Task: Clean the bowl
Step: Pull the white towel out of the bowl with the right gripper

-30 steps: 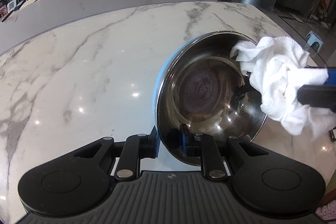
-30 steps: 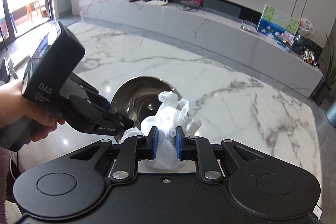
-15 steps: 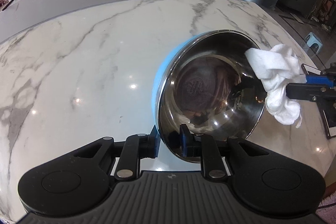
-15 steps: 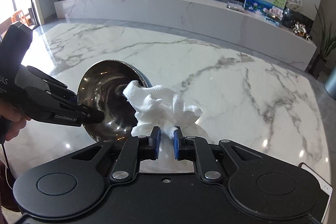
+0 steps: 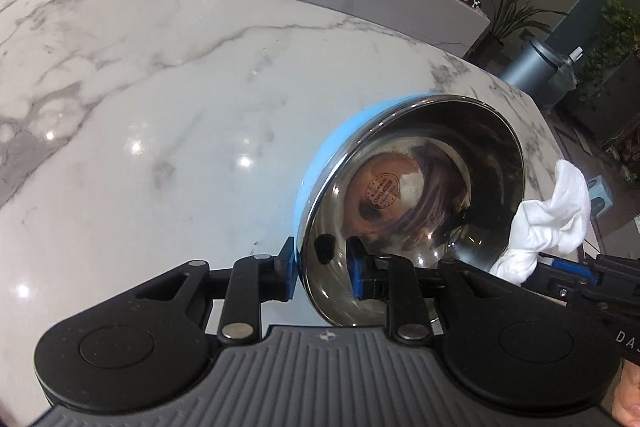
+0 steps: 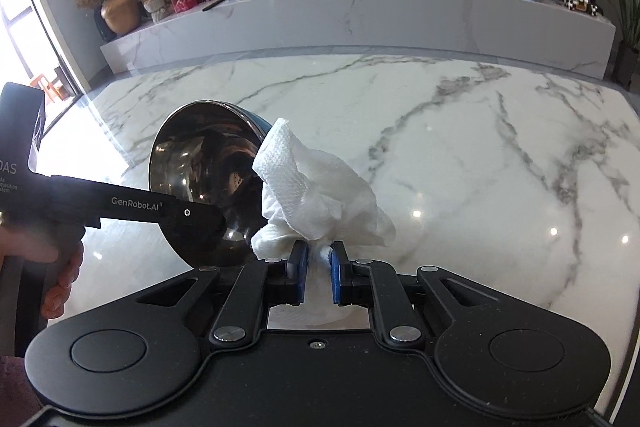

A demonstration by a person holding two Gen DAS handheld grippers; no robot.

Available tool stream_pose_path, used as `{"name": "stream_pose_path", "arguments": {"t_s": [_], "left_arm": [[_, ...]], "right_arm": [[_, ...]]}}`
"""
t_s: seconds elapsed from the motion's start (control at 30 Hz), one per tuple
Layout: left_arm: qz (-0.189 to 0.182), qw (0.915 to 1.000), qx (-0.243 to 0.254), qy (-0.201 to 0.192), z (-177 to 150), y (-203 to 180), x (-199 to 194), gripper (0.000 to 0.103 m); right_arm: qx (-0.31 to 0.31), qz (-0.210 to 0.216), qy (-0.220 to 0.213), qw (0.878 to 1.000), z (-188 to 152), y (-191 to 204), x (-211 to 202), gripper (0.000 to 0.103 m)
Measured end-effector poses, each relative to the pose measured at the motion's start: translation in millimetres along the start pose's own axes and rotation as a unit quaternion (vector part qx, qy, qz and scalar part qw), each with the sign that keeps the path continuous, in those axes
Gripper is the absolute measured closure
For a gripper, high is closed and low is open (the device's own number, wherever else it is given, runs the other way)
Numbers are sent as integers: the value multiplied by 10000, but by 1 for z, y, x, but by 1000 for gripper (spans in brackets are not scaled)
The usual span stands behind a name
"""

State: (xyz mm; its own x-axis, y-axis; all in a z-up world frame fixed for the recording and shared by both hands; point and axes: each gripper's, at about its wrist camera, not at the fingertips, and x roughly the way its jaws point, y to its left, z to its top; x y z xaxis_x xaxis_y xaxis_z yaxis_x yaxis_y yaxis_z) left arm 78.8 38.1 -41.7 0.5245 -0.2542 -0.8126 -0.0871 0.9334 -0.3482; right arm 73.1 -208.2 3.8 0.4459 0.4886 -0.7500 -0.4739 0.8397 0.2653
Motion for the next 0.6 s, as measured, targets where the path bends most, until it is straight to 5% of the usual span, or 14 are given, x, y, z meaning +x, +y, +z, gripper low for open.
{"name": "stream_pose_path", "arguments": {"t_s": [0.23, 0.5, 0.57, 0.6], "left_arm": [[-404, 9986, 21, 336, 7, -3, -1, 83], [-111, 9993, 78, 337, 9, -3, 10, 85], [-85, 9994, 115, 331, 8, -4, 9, 85], [-81, 9993, 130, 335, 7, -4, 8, 85]], "right_arm": [[298, 610, -38, 9977, 2, -1, -20, 93], [70, 158, -7, 9998, 0, 8, -14, 91], [-46, 14, -171, 9998, 1, 12, -17, 82], [-104, -47, -262, 9996, 1, 14, -19, 66]]}}
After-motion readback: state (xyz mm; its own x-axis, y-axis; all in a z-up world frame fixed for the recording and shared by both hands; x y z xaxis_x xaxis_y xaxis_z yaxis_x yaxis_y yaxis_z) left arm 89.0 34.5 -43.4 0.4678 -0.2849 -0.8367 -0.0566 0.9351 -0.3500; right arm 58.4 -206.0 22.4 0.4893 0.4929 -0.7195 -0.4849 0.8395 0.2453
